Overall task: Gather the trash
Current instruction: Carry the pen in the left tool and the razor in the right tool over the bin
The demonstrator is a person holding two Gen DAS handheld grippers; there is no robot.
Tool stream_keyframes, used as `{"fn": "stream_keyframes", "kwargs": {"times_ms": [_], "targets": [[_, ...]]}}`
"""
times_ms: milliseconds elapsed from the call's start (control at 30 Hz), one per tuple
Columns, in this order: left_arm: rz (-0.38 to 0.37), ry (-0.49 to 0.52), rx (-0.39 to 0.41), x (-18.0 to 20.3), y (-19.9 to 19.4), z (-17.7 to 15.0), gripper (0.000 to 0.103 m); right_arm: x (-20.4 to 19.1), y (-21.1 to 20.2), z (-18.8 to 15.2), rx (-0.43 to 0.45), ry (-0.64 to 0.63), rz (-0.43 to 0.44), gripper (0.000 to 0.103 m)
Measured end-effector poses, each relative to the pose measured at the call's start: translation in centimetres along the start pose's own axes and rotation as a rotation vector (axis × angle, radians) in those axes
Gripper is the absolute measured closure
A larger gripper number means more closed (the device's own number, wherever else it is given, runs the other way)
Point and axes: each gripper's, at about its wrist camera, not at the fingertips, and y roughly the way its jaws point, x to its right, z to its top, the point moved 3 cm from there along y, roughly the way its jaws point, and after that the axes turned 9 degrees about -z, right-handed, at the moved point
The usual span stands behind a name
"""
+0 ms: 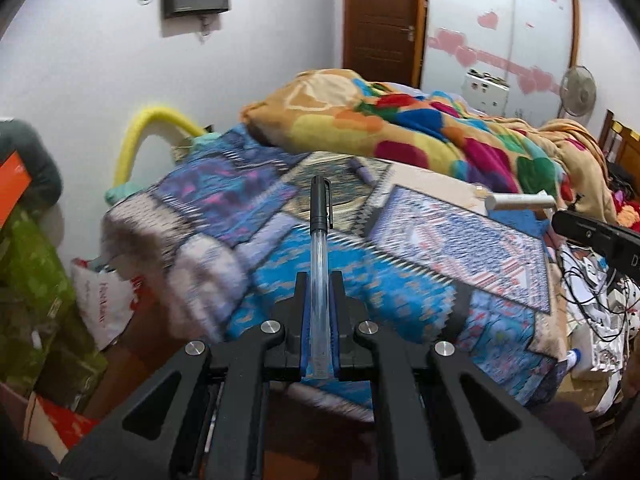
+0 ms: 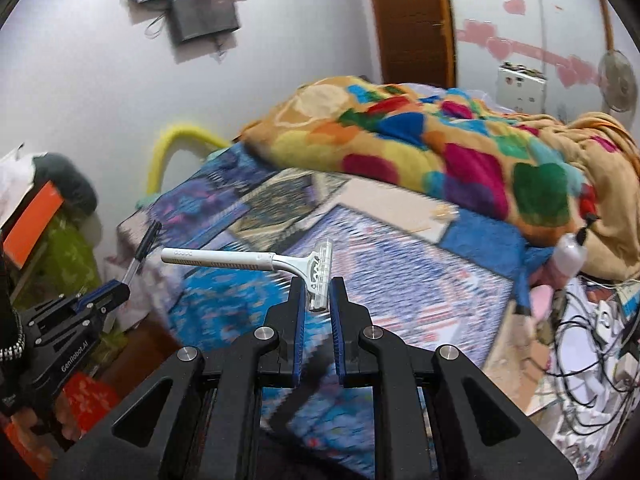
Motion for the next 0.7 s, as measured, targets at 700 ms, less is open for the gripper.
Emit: {"fn": "stream_keyframes", "kwargs": {"times_ms": [700], "targets": [[0.194, -0.242, -0.134, -18.7, -2.3, -12.6, 0.096, -21.1, 7.4, -7.5, -0.224, -0.278, 0.198, 0.092]]}}
